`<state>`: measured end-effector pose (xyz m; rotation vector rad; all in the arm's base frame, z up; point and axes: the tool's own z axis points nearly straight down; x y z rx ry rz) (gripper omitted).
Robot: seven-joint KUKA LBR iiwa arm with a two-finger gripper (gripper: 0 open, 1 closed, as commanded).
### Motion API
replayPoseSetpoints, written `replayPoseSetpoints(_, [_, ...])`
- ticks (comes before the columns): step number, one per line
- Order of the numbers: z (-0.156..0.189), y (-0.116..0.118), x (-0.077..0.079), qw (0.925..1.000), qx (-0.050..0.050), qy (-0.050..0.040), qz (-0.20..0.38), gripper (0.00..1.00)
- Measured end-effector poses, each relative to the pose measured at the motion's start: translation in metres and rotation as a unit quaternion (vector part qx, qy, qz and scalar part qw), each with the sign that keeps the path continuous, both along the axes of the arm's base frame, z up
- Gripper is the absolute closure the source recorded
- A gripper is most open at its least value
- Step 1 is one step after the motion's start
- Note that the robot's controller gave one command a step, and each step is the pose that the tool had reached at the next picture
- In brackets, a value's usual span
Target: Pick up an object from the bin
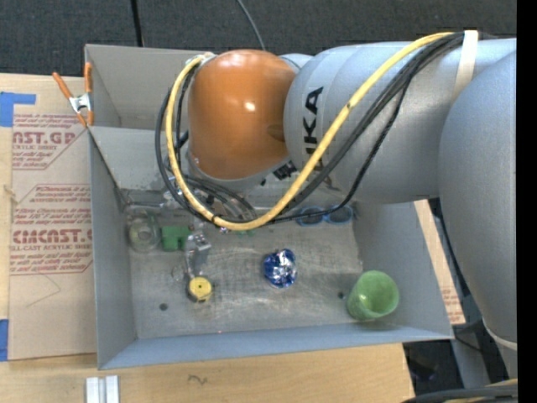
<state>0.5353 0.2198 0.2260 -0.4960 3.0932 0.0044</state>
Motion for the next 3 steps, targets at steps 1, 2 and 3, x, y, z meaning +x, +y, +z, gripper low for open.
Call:
replayPoseSetpoints(1, [-0.119, -0.07, 0.056, 0.9953, -0.003, 0.0054, 0.096, 0.0])
replayPoseSetpoints(2, [-0.143, -0.04, 0.041, 0.976, -0.004, -0.0039, 0.218, 0.0])
replayPoseSetpoints(3, [-0.146, -0.038, 0.039, 0.9763, -0.002, -0.0021, 0.216, 1.0])
